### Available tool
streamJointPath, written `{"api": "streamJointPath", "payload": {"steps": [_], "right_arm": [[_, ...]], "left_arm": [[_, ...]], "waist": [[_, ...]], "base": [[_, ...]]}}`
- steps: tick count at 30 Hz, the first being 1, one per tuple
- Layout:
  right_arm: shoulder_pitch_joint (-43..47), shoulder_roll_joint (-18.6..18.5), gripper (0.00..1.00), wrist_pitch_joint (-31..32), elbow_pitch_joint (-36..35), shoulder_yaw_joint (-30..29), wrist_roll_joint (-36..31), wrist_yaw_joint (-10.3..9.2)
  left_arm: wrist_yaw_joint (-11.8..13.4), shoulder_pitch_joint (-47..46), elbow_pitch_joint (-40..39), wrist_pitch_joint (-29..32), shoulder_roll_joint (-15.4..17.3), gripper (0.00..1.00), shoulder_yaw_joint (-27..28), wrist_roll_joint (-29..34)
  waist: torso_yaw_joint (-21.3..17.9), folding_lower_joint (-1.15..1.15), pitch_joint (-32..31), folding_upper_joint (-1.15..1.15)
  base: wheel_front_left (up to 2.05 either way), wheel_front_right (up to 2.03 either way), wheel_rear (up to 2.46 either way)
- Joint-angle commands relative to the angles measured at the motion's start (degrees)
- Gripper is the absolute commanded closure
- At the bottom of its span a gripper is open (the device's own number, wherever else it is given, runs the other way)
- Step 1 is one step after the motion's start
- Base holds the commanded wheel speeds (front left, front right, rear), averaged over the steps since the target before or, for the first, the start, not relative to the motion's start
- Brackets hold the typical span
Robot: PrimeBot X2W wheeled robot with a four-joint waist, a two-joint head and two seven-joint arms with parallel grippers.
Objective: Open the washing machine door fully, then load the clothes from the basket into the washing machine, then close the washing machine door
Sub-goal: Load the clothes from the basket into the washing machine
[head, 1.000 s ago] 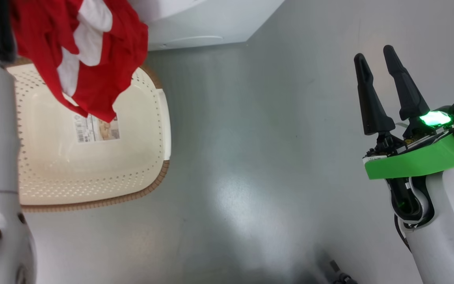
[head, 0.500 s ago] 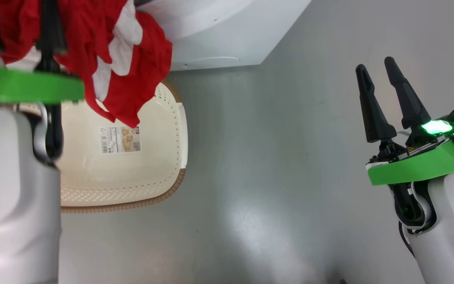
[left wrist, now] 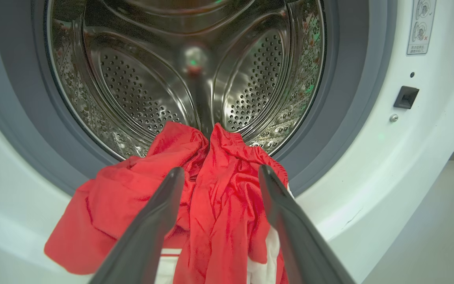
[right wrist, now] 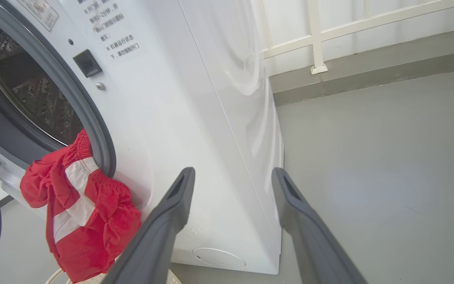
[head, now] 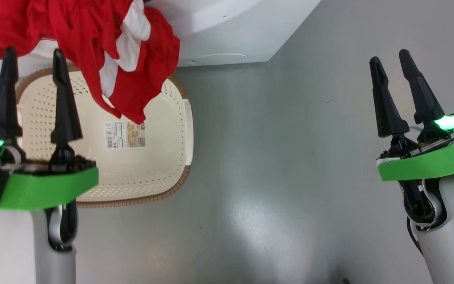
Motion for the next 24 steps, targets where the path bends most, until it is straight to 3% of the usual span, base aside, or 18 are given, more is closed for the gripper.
{"api": "streamJointPath", "payload": {"steps": [1, 12, 24], "right_arm": [[1.88, -0.19, 0.00, -0.27, -1.60, 0.71, -0.29, 0.52], [1.39, -0.48, 0.00, -0.27, -2.64, -0.31, -0.66, 0.52], [2.17, -0.49, 0.00, -0.27, -3.27, -1.33, -1.13, 0.52]], "left_arm": [[-0.51, 2.65, -2.11, 0.05, 0.82, 0.00, 1.93, -0.32], [-1.02, 8.49, -3.99, 0.05, 0.14, 0.00, 2.97, -1.04], [-1.08, 9.58, 0.90, 0.05, -0.01, 0.00, 2.06, -2.36]], "waist": [[-0.03, 0.00, 0.20, 0.00], [-0.47, 0.00, 0.85, 0.00], [-0.15, 0.00, 0.80, 0.00]], "base": [[0.00, 0.00, 0.00], [0.00, 0.00, 0.00], [0.00, 0.00, 0.00]]}}
